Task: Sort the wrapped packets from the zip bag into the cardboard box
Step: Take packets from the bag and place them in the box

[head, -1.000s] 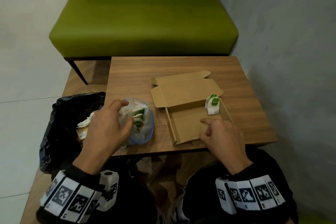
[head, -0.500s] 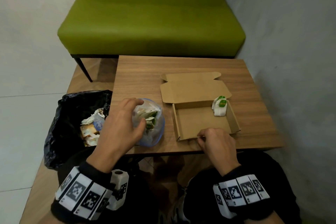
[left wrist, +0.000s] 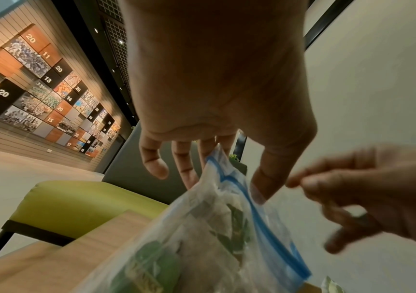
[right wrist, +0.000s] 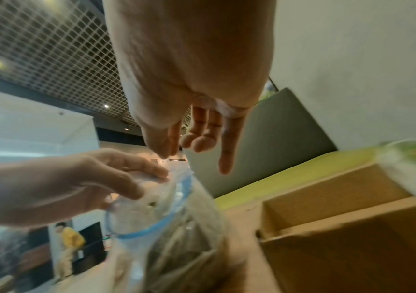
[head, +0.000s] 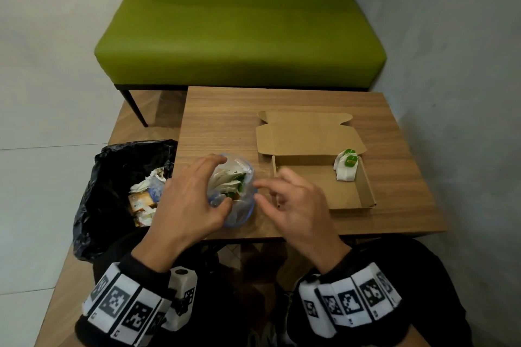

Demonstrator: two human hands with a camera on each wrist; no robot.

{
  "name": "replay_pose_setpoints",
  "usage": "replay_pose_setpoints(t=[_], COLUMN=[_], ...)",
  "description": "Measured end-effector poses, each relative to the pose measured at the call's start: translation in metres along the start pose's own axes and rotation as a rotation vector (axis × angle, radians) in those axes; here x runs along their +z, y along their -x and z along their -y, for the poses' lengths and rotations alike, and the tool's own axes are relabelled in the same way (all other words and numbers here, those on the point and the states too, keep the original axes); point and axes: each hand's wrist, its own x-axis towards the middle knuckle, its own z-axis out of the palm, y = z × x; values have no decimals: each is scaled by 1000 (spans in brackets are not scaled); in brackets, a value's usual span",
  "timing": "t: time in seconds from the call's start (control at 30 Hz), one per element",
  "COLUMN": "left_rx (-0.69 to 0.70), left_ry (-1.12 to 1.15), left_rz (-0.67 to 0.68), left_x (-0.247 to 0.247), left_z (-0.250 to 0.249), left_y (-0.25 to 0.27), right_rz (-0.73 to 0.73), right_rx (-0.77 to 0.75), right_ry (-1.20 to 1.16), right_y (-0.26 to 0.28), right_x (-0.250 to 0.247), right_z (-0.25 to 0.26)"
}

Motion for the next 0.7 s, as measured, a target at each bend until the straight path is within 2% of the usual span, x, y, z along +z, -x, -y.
replay_pose_setpoints(t=[0.07, 0.13, 0.27, 0.37, 0.57, 0.7], left_rx=[9, 16, 31, 35, 54, 67], left_ry=[-4, -31, -211, -245, -188, -179], left_rz=[0, 3, -3, 20, 42, 41], left_x=[0, -1, -6, -6, -1, 0], left_z=[-2, -2, 3, 3, 2, 7], left_y=[1, 0, -1, -1, -3, -4], right_rz=[58, 107, 38, 12, 85, 146], right_rx=[-47, -21, 65, 84, -9, -12], right_ry=[44, 171, 322, 336, 327, 362], right_y=[-9, -16, -18, -17, -32, -41], right_x=[12, 20, 27, 29, 29, 27], right_z=[13, 17, 13, 15, 24, 24])
